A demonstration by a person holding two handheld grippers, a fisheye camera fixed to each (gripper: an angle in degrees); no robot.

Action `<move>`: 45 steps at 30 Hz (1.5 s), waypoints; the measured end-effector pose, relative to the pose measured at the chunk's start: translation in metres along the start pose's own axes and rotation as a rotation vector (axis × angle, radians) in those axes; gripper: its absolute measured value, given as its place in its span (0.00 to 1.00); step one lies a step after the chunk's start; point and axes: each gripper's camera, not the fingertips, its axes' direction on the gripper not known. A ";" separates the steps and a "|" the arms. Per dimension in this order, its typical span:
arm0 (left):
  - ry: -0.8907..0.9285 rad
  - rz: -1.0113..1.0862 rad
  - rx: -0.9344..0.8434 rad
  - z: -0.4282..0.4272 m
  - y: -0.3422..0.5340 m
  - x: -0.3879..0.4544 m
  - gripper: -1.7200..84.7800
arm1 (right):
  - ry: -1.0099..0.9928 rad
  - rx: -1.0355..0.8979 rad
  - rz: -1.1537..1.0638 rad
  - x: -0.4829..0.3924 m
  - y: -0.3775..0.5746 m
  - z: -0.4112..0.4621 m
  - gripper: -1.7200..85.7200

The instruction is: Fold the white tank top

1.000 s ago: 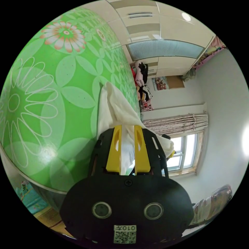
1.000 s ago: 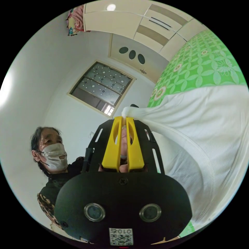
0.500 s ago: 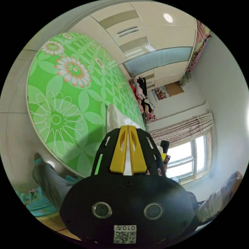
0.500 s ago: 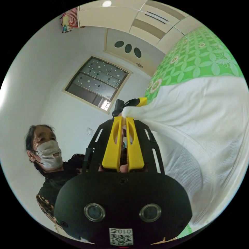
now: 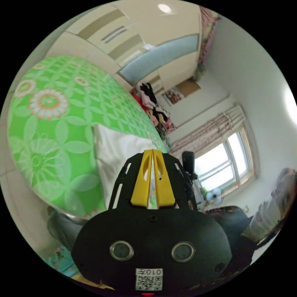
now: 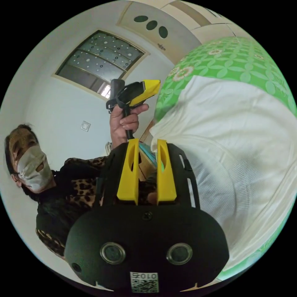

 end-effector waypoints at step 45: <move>-0.212 0.117 -0.089 0.033 -0.037 0.050 0.02 | 0.314 0.499 0.519 -0.034 0.164 -0.111 0.17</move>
